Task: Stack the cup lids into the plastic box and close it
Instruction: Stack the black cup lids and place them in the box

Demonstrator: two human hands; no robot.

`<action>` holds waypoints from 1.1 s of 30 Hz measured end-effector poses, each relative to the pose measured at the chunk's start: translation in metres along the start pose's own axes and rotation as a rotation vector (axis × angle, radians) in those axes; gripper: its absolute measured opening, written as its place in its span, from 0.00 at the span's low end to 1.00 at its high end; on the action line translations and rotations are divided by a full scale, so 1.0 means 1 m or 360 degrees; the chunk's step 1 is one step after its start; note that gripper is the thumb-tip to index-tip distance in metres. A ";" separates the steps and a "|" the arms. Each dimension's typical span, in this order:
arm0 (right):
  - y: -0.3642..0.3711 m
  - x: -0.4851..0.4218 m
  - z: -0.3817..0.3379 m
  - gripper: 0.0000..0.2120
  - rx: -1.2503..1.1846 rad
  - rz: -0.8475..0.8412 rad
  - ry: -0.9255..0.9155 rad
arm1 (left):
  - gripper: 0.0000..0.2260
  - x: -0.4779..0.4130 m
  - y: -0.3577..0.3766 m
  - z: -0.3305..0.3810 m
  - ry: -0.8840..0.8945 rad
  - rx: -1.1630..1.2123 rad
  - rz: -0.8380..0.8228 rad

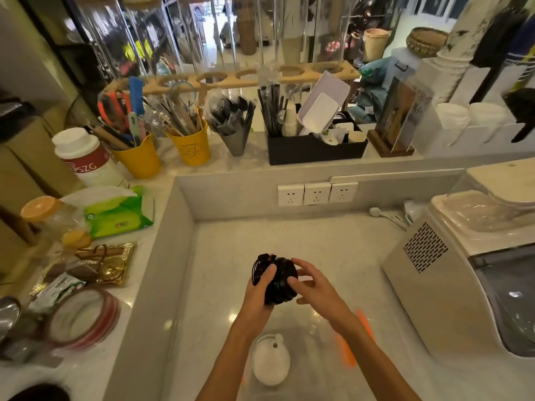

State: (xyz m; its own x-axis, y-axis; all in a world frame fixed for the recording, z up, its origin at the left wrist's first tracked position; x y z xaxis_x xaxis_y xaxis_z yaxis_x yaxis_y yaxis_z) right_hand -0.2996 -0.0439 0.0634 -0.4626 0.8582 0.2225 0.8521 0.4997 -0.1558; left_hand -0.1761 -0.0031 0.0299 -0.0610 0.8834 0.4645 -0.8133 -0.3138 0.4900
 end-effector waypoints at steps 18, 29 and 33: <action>0.019 0.024 -0.010 0.38 0.0177 -0.0237 0.0062 | 0.36 0.033 0.004 0.006 0.0174 -0.0324 0.0164; 0.019 0.034 -0.015 0.36 0.0302 -0.0198 0.0044 | 0.41 0.046 0.013 0.000 0.0104 -0.0273 0.0135; 0.020 0.035 -0.022 0.39 0.0429 -0.0235 -0.0061 | 0.35 0.048 0.014 -0.008 0.0027 -0.0242 0.0102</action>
State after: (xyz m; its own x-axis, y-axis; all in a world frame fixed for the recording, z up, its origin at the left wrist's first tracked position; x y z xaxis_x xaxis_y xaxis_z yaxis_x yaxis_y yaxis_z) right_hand -0.2937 -0.0065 0.0896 -0.5901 0.7751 0.2259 0.6815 0.6283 -0.3752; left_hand -0.1952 0.0373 0.0531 -0.1244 0.8696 0.4779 -0.8857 -0.3145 0.3416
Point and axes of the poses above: each hand's wrist, its own x-axis away from the middle knuckle, its own y-axis out of the palm, z = x × y, the point moved 10 cm from there along -x, towards the middle knuckle, and after that the axes turned 6 degrees about -y, right-handed, at the moved point
